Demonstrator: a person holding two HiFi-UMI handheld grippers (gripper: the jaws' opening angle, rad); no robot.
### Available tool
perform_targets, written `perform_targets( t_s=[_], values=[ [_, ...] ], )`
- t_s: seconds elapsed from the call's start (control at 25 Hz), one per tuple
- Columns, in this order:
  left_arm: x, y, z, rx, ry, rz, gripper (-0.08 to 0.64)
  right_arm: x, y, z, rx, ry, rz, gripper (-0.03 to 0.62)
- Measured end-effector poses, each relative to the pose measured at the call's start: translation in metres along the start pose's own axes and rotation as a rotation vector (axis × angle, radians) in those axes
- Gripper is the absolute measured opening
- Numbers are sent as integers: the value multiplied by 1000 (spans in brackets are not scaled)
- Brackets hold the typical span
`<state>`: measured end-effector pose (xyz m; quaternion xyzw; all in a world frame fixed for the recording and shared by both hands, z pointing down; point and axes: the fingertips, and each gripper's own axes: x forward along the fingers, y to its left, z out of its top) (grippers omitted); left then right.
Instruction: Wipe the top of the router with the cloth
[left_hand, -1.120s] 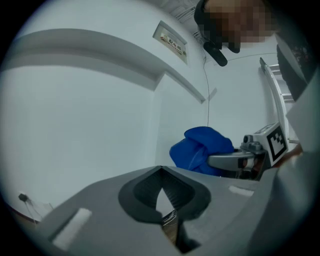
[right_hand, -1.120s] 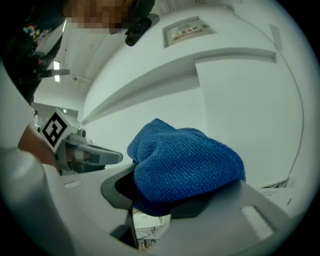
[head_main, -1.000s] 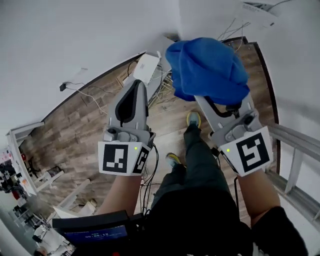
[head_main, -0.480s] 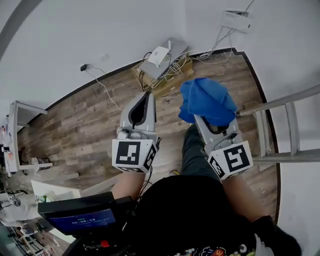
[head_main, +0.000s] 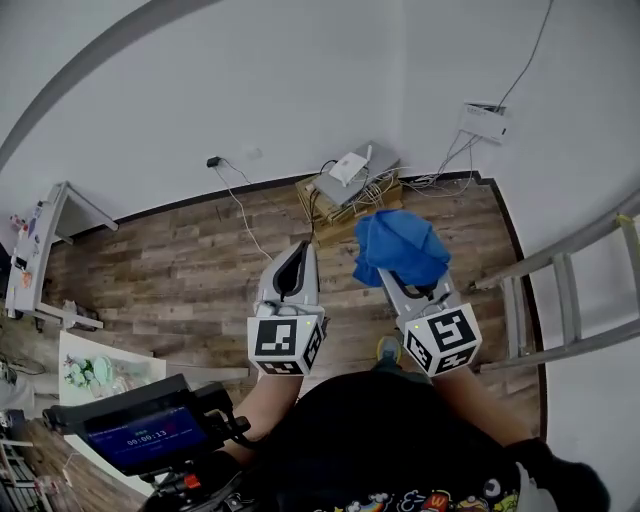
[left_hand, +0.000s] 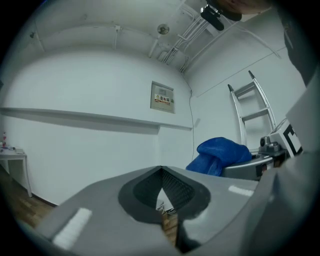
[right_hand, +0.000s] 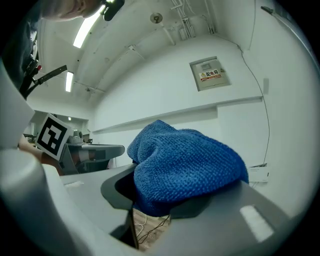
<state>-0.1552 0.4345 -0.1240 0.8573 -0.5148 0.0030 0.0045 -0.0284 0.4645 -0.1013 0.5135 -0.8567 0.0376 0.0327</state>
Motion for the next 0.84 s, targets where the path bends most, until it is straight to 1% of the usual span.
perform_targets(
  t_s=[0.12, 0.24, 0.36, 0.6, 0.84],
  values=[
    [2, 0, 1, -15, 2, 6, 2, 2, 3, -2, -19, 20, 4, 166],
    [-2, -7, -3, -8, 14, -5, 2, -1, 9, -5, -44, 28, 1, 166],
    [-4, -9, -9, -8, 29, -12, 2, -2, 11, -9, -42, 30, -9, 166],
    [-6, -3, -13, -19, 36, 1, 2, -4, 15, -22, -29, 48, -30, 165],
    [-10, -4, -19, -17, 39, -17, 2, 0, 14, -22, -22, 31, -49, 166]
  ],
)
